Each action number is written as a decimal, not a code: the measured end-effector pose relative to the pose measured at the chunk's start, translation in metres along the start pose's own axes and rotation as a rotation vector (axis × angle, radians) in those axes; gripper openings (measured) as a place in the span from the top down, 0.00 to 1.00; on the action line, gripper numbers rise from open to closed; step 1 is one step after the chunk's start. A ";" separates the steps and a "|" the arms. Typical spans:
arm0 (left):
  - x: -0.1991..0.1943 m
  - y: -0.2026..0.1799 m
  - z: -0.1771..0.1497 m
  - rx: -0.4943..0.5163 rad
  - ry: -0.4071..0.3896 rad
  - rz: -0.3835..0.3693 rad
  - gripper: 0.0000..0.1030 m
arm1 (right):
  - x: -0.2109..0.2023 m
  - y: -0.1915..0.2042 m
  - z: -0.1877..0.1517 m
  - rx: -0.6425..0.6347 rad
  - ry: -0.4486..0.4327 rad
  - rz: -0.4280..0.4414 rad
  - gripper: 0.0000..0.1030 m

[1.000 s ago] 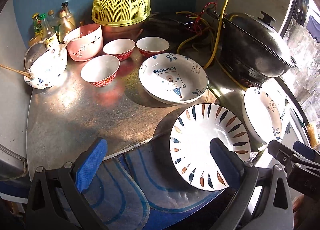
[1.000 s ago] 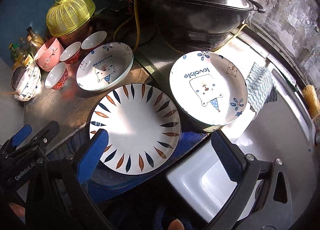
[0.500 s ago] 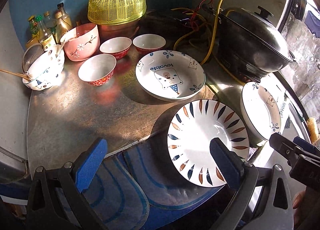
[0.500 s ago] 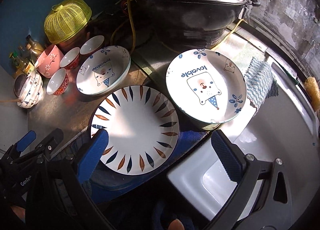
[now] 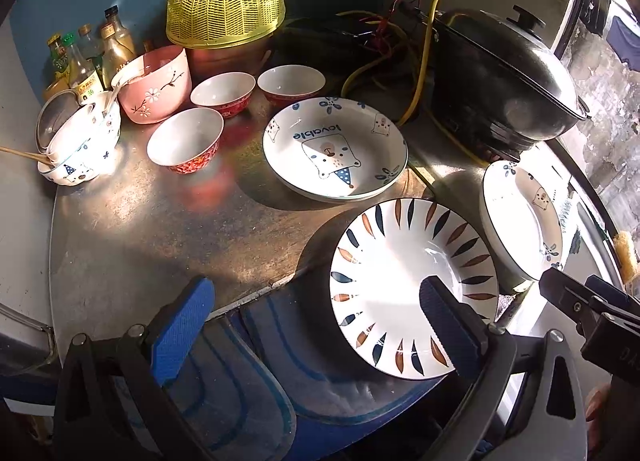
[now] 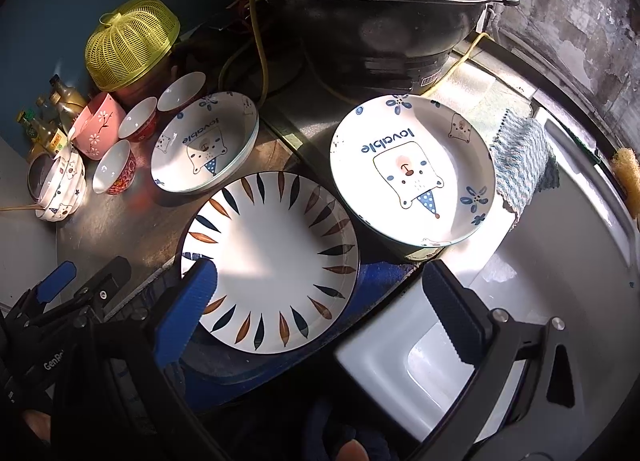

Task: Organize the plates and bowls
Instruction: 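Close the left tool on the rim of the leaf-patterned plate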

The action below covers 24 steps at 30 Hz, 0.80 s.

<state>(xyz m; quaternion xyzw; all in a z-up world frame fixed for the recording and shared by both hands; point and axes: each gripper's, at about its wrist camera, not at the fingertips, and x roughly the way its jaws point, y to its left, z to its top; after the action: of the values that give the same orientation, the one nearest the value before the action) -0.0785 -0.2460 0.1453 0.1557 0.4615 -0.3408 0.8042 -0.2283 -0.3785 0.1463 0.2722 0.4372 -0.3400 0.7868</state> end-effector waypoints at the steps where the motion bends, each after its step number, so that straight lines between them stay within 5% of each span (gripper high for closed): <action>1: 0.000 0.000 0.000 0.002 0.001 -0.002 0.00 | 0.000 0.000 0.000 0.002 0.000 -0.002 0.00; 8: 0.009 0.004 0.000 -0.019 0.026 -0.058 0.00 | 0.004 -0.005 -0.001 0.018 0.011 0.026 0.00; 15: 0.033 0.015 -0.008 -0.025 0.064 -0.120 0.01 | 0.020 -0.025 -0.011 0.072 -0.004 0.238 0.01; 20: 0.057 0.018 -0.015 -0.009 0.098 -0.210 0.13 | 0.049 -0.045 -0.024 0.094 0.022 0.363 0.16; 24: 0.077 0.017 -0.019 0.027 0.115 -0.291 0.24 | 0.077 -0.065 -0.036 0.168 0.047 0.454 0.39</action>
<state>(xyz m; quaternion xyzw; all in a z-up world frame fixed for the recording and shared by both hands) -0.0529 -0.2539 0.0689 0.1173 0.5198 -0.4505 0.7163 -0.2673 -0.4155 0.0536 0.4358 0.3533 -0.1829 0.8073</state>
